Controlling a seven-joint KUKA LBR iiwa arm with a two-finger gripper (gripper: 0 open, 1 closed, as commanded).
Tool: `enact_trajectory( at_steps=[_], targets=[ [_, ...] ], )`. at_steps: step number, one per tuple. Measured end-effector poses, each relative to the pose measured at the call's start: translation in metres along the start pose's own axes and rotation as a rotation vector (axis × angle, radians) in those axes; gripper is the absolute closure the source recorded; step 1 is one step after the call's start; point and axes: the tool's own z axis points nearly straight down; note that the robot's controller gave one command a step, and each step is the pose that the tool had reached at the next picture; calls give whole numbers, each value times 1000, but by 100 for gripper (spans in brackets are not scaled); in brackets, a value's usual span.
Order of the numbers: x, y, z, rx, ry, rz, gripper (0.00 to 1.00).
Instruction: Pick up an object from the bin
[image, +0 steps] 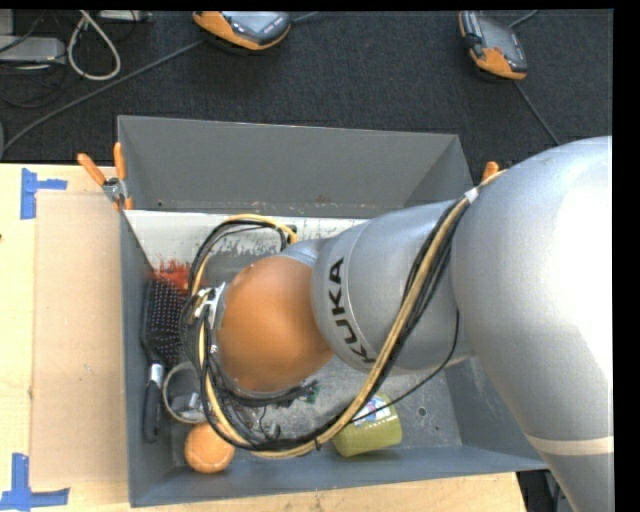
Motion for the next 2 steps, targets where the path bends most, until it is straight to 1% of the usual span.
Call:
enact_trajectory(
  at_steps=[1, 2],
  targets=[
    [-22, -36, 6, -20, 14, 85, 0],
    [-32, -58, 6, -18, 16, 51, 0]
  ],
)
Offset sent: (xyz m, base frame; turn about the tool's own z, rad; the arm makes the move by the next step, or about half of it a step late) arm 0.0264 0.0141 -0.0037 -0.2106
